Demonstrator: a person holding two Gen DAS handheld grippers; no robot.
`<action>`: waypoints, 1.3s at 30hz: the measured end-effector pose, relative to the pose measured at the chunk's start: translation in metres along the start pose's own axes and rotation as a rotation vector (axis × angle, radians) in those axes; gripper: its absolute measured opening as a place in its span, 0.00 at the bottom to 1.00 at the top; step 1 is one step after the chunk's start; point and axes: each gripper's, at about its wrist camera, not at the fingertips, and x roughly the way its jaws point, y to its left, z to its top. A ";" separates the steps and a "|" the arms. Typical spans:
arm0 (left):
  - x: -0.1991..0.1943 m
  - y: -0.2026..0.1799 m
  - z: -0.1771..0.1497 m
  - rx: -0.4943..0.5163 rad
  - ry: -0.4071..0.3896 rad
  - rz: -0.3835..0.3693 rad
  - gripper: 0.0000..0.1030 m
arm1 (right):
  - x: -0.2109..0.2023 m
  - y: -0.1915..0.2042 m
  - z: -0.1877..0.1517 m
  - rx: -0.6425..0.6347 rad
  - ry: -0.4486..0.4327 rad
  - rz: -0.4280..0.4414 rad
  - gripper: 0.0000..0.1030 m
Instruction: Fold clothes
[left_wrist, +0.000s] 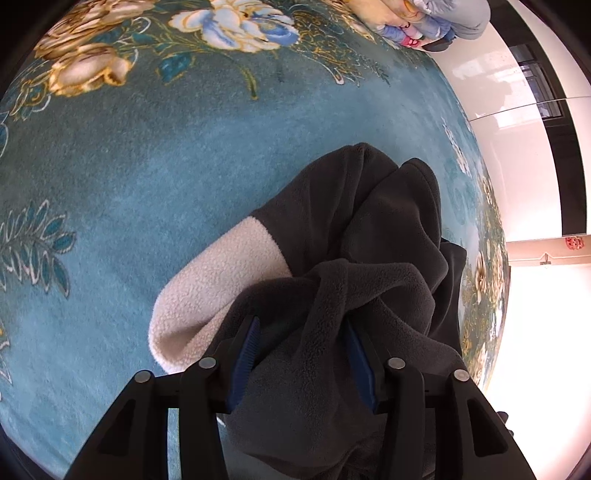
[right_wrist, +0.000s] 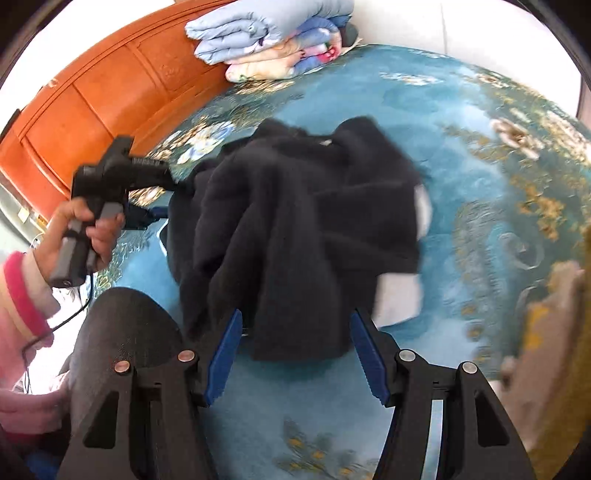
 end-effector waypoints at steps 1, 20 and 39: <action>0.000 0.002 -0.001 -0.004 0.004 0.001 0.50 | 0.010 0.001 0.000 0.009 0.012 -0.017 0.60; -0.100 -0.033 -0.023 0.031 -0.210 -0.190 0.07 | -0.063 -0.043 0.092 0.108 -0.264 -0.348 0.10; -0.128 0.001 -0.118 -0.017 -0.226 -0.141 0.07 | -0.120 -0.036 0.062 0.058 -0.299 -0.312 0.09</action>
